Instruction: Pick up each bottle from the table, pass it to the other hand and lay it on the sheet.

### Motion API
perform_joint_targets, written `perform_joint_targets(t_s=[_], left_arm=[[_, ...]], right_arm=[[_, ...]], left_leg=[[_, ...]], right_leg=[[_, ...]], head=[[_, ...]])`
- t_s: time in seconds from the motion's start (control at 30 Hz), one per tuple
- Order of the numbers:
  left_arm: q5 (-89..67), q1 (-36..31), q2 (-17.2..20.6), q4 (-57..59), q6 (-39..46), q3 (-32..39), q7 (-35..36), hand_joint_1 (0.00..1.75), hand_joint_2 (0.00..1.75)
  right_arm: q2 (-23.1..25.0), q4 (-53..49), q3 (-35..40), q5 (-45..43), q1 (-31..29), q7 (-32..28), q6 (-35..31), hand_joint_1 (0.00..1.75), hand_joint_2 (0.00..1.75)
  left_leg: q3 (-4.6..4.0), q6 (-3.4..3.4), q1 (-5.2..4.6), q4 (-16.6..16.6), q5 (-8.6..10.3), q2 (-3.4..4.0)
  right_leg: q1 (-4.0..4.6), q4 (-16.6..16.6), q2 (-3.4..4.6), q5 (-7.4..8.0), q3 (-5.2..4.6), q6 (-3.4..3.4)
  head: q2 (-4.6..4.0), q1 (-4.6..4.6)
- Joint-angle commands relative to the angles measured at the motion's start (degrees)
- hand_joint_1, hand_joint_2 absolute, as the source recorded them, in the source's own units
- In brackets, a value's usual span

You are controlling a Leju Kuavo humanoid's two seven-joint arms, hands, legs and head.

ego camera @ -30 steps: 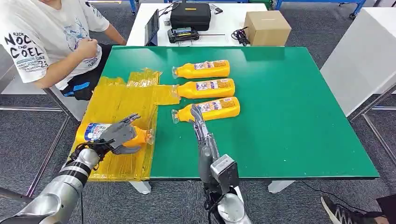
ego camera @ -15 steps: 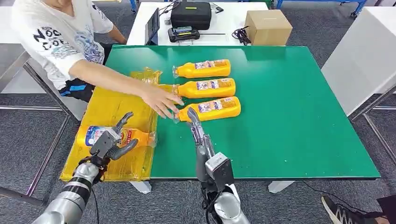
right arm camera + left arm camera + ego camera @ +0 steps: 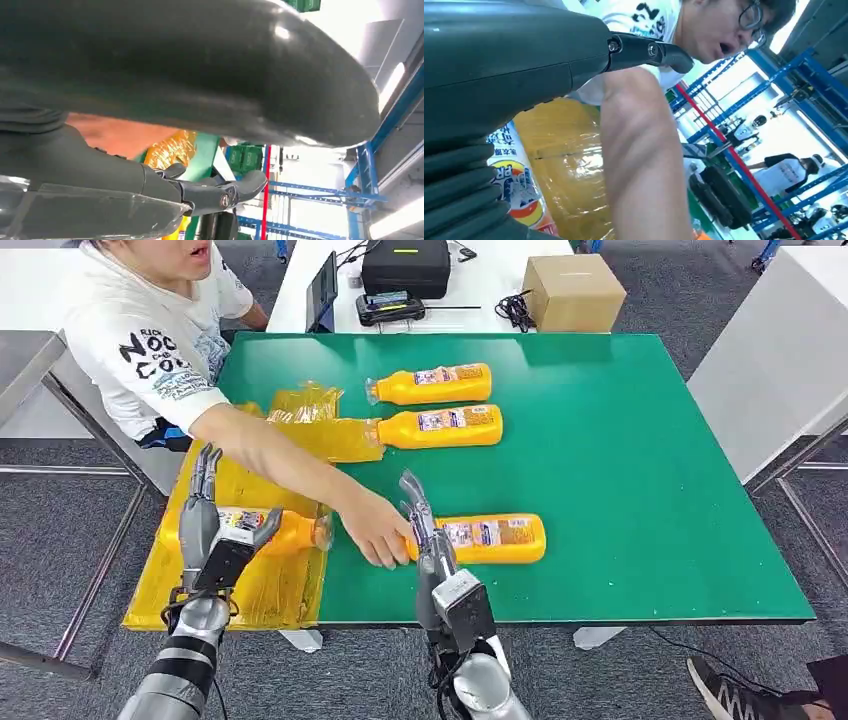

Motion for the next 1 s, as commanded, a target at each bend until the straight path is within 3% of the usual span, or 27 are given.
perform_joint_targets(t_s=[0.03,0.13,0.23,0.27,0.3,0.33,0.47,0.6,0.63,0.67,1.0], left_arm=[[1.1,0.7,0.8,-3.6,4.3,-4.0,-1.1,0.0,1.75],[6.8,2.4,0.3,-7.9,3.2,-5.7,-1.1,0.0,1.75],[11.7,3.2,-2.5,-9.5,-3.8,-3.3,-1.1,0.0,1.75],[12.6,3.4,-3.2,-9.6,-5.4,-2.6,-1.1,0.0,0.0],[16.1,4.3,-4.5,-10.2,-9.8,-1.2,1.0,0.0,0.0],[17.7,4.9,-5.0,-10.0,-11.4,-0.7,2.8,0.0,0.0],[22.0,7.5,-6.3,-7.9,-15.2,0.4,4.8,0.0,0.0],[23.6,10.3,-6.7,-8.4,-18.1,1.3,4.7,0.0,0.0],[24.0,11.2,-6.8,-9.7,-18.5,1.7,4.4,0.0,0.0],[24.3,11.9,-6.8,-10.9,-18.9,1.9,4.3,0.0,1.75],[22.8,14.4,-6.4,-13.6,-21.8,0.5,5.3,0.0,1.75]], right_arm=[[-1.9,3.3,2.0,-0.4,-1.8,-0.1,-0.6,0.0,0.0],[-2.2,3.1,1.9,-0.7,-1.6,-0.1,-1.1,0.0,0.0],[-2.9,1.5,1.5,0.7,-1.0,0.2,-2.6,0.0,0.0],[-3.3,1.0,1.5,1.8,-0.8,0.7,-3.1,0.0,0.0],[-4.0,-0.2,0.6,6.2,-0.3,3.8,-4.9,0.0,0.0],[-5.0,-0.7,0.3,8.4,-0.3,5.2,-5.4,0.0,1.75],[-7.9,-0.6,-1.9,17.3,0.4,9.5,-7.2,0.0,1.75],[-11.4,-2.2,-1.6,32.0,1.4,14.5,-10.9,0.0,1.75],[-12.4,-3.3,-1.4,32.4,1.9,15.9,-9.4,0.0,1.75],[-13.3,-4.1,-1.2,33.9,2.4,17.1,-9.1,0.0,1.75],[-18.8,-3.0,-2.7,36.4,2.9,22.3,-5.0,0.0,1.75]], left_leg=[[0.25,-0.08,0.09,0.0,-0.13,0.12],[0.2,-0.09,0.1,0.0,-0.15,0.13],[0.19,-0.09,0.1,0.0,-0.15,0.05],[0.12,-0.07,0.07,0.0,-0.11,-0.01],[0.05,-0.04,0.03,0.0,-0.06,-0.01],[0.18,-0.07,0.08,0.0,-0.14,0.03],[0.22,-0.04,0.02,-0.1,-0.12,0.06],[0.12,-0.05,-0.01,-0.1,-0.1,0.03],[0.24,-0.08,0.03,0.0,-0.18,0.06],[0.12,-0.06,-0.01,0.0,-0.14,0.05],[-0.06,-0.08,-0.05,0.0,-0.12,0.03]], right_leg=[[0.1,-0.1,0.08,-0.07,0.26,-0.11],[0.11,-0.1,0.1,-0.08,0.23,-0.12],[0.11,-0.1,0.01,-0.1,0.24,-0.12],[0.08,-0.1,-0.03,-0.08,0.18,-0.09],[0.04,-0.1,-0.03,-0.04,0.09,-0.06],[0.1,-0.1,0.0,-0.09,0.23,-0.1],[0.03,-0.2,0.03,-0.05,0.26,-0.06],[0.01,-0.2,0.01,-0.04,0.16,-0.05],[0.05,-0.2,0.03,-0.09,0.3,-0.09],[0.01,-0.1,0.03,-0.07,0.15,-0.06],[-0.04,-0.1,0.02,-0.03,-0.06,-0.02]], head=[[0.0,0.0],[0.0,0.0],[0.0,0.0],[0.0,0.0],[0.0,0.0],[0.0,-0.02],[0.0,0.0],[0.0,0.0],[0.0,-0.02],[0.0,-0.02],[0.0,-0.04]])
